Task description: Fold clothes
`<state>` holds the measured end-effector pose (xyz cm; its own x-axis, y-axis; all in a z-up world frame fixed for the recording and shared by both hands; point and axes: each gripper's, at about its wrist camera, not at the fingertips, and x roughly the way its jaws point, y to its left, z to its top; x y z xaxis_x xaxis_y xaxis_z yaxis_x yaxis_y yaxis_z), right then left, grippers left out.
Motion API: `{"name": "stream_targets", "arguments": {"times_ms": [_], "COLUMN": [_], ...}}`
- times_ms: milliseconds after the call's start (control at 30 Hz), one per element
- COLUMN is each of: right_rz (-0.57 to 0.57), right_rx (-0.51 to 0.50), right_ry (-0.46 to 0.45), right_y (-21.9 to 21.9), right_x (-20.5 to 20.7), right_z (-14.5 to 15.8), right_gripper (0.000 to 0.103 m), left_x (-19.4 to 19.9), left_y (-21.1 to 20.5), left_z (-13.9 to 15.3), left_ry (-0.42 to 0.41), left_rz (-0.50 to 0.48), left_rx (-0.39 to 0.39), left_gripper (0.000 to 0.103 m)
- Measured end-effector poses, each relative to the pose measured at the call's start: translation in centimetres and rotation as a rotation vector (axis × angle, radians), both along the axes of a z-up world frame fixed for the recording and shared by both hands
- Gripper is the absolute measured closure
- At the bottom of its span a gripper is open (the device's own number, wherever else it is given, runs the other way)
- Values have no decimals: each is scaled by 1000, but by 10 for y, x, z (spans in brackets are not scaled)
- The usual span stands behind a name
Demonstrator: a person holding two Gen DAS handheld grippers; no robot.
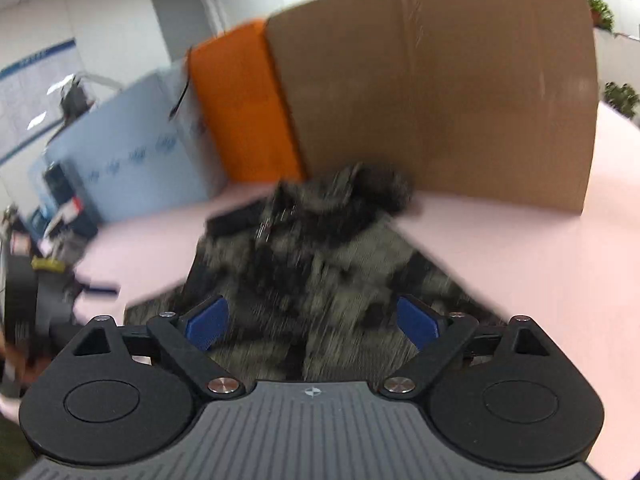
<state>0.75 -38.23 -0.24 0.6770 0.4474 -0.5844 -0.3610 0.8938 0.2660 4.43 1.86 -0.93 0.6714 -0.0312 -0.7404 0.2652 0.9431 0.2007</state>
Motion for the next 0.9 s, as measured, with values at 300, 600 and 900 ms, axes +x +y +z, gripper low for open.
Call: {"name": "stream_targets", "arguments": {"times_ms": [300, 600, 900], "right_rz": [257, 214, 383], "right_rx": [-318, -318, 185], "right_ry": [-143, -186, 234], "right_y": [113, 131, 92], "right_x": [4, 107, 161], "right_z": [-35, -56, -51], "right_gripper": [6, 20, 95], "left_x": [24, 28, 21], "left_y": [52, 81, 115], "left_z": [27, 13, 5], "left_ry": [-7, 26, 72], "left_rz": [181, 308, 430], "left_rx": [-224, -187, -201], "left_gripper": [0, 0, 0]}}
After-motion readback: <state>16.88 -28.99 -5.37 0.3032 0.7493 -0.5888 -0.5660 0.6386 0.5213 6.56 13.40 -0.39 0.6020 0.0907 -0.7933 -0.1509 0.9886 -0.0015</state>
